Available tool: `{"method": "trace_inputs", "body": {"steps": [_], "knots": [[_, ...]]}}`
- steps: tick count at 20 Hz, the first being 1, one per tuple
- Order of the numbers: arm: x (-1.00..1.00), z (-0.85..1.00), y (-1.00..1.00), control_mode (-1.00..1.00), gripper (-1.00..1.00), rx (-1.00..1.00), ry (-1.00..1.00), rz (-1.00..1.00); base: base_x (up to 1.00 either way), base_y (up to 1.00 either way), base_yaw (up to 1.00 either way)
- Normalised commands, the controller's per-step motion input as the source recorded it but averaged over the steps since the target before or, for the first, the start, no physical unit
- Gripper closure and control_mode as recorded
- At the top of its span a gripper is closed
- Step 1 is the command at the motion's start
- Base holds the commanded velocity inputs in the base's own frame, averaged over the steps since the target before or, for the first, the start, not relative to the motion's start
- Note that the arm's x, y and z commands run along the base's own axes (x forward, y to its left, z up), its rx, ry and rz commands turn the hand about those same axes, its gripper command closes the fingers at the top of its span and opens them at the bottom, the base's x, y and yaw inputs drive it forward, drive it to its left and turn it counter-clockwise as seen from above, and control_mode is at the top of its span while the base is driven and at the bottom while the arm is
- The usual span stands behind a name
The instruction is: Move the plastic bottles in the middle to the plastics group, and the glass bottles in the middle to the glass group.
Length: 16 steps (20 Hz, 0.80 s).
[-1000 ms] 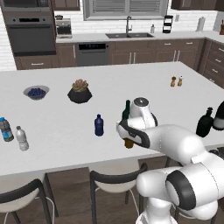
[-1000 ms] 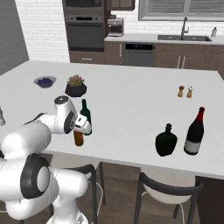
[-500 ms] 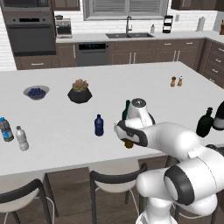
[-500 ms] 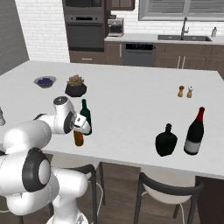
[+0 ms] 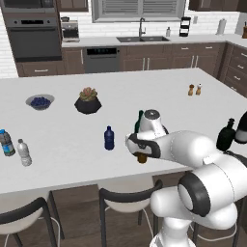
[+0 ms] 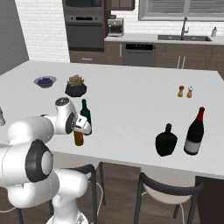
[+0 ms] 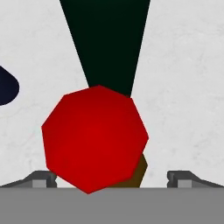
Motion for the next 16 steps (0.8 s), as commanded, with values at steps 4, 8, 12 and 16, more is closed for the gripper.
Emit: {"method": "trace_inputs", "body": {"steps": [4,8,12,16], "knots": [[0.04,-0.10,0.00,-1.00,-1.00,0.00,0.00,0.00,0.00,0.00,0.00],[0.06,-0.09,0.00,-1.00,-1.00,0.00,-0.01,0.00,0.00,0.00,0.00],[0.00,0.00,0.00,-1.00,-1.00,0.00,-0.01,0.00,0.00,0.00,0.00],[0.00,0.00,0.00,-1.00,1.00,0.00,0.00,0.00,0.00,0.00,0.00]]}}
